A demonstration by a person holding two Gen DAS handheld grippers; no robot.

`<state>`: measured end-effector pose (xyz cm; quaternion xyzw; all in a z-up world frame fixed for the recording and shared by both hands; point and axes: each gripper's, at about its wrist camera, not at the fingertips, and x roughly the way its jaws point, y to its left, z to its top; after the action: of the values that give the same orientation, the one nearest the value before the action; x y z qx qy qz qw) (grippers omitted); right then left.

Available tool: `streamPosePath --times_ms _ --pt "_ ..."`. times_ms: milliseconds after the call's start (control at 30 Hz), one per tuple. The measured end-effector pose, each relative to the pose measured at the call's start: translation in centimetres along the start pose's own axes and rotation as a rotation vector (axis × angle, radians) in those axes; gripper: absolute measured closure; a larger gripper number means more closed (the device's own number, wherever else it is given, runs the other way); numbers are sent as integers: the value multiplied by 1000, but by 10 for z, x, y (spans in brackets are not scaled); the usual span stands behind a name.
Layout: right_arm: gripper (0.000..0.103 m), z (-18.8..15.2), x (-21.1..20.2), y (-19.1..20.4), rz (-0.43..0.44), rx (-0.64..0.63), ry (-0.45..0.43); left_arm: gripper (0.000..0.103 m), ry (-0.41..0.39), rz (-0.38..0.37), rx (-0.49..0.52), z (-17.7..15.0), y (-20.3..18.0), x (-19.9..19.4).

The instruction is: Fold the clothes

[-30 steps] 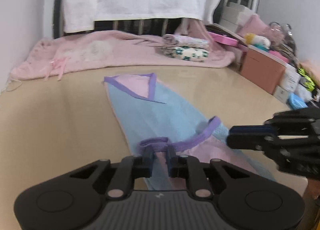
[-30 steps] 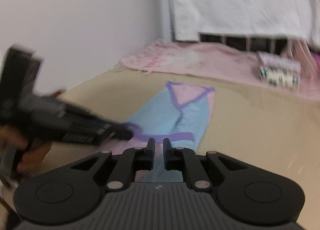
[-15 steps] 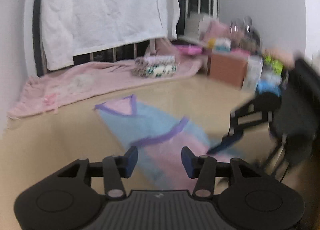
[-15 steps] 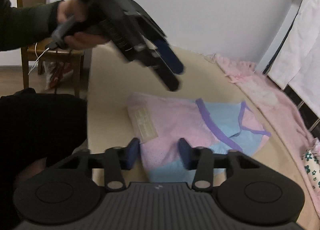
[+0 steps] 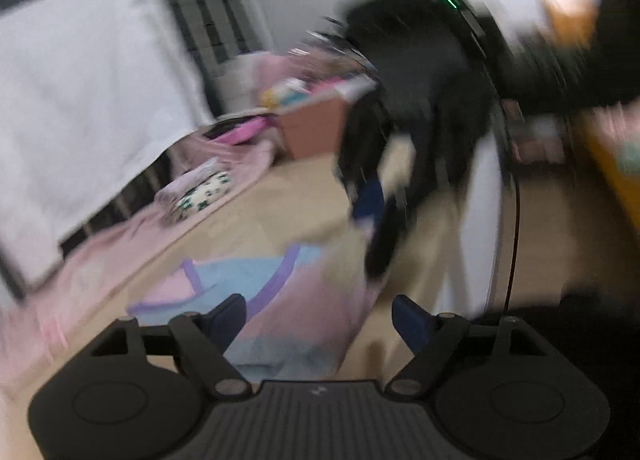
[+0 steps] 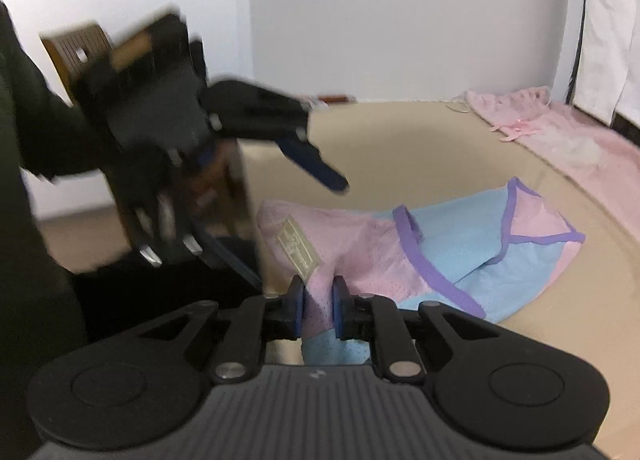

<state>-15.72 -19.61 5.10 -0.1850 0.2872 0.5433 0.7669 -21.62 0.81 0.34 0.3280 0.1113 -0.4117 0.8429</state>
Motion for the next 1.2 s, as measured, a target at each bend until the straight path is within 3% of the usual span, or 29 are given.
streamPosePath --times_ms 67,100,133,167,200,233,300,367,433,533,800,967,1067,1100,1167,1200 --pt "90 -2 -8 5 25 14 -9 27 8 -11 29 -5 -5 3" --pt "90 -2 -10 7 32 17 -10 34 8 -20 37 -7 -7 4" --pt "90 -3 -13 10 39 19 -11 43 14 -47 28 -8 -6 5" --pt "90 -4 -16 13 43 19 -12 65 21 -82 14 -8 -2 5" --pt "90 -4 -16 16 36 12 -12 78 30 -116 -16 -7 3 6" --pt "88 -4 -17 20 30 5 -11 79 39 -149 -52 -7 10 7" --pt "74 -7 -21 29 -3 -21 -30 86 54 -193 -124 -9 24 8" --pt "20 -17 -23 37 -96 -77 -99 88 69 -238 -214 -13 39 12" --pt "12 -33 -26 48 -191 -131 -159 89 68 -271 -280 -17 50 13" --pt "6 -52 -14 66 -279 -219 -161 89 78 -319 -349 -21 61 13" --pt "6 -93 47 112 -547 -738 -93 90 88 -373 -402 -25 74 9" --pt "6 -108 62 122 -610 -1011 -67 90 80 -430 -459 -28 87 14" --pt "13 -95 63 116 -606 -945 -78 90 75 -450 -471 -31 91 16" --pt "19 -87 60 112 -554 -886 -62 90 75 -454 -469 -32 90 15" --pt "45 -69 54 104 -455 -739 -41 90 79 -477 -469 -34 90 13" --pt "51 -63 51 99 -411 -661 -43 90 82 -500 -475 -35 92 12"
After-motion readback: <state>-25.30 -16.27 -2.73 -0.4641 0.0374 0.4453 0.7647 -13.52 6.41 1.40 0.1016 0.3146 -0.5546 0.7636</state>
